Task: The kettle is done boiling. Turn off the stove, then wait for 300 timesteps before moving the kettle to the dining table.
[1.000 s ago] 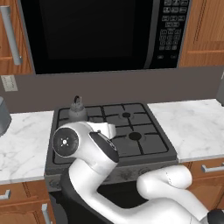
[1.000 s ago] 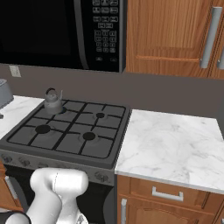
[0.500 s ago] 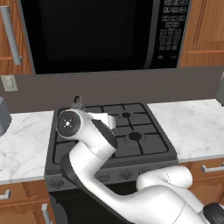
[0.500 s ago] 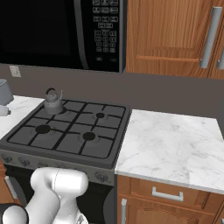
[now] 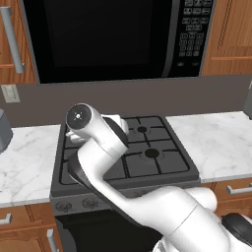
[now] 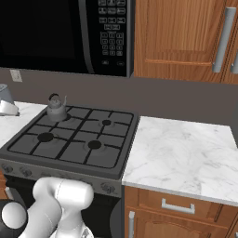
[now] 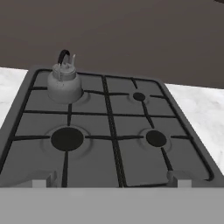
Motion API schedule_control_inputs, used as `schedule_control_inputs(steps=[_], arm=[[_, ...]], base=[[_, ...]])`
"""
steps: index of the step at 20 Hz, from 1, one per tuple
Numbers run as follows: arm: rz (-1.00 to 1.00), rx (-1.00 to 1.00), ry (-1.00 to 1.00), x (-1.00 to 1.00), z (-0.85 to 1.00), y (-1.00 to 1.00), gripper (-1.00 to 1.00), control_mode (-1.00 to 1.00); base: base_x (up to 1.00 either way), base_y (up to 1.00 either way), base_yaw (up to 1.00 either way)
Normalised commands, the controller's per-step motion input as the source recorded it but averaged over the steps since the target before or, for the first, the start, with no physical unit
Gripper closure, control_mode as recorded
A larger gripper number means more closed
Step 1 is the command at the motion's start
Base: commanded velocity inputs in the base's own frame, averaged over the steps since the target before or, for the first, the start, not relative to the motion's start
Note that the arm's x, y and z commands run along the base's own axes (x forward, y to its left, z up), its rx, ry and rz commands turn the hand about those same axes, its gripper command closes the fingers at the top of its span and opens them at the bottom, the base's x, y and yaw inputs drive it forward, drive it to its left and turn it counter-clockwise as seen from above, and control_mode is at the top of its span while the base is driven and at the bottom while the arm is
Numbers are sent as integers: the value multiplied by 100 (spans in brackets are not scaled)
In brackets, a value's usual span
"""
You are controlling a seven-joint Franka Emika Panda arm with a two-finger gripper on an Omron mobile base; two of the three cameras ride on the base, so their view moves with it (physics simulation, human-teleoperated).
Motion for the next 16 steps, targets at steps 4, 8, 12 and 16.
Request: schedule_control_inputs(steps=[4,8,12,16], arm=[[0,0,7,38,0,0,-100,-100],[0,0,4,44,0,0,-100,-100],[0,0,1,49,-1,0,-100,-100],[-1,0,0,43,0,0,-100,-100]], base=[[0,0,0],[0,0,0],[0,0,0],[0,0,0]])
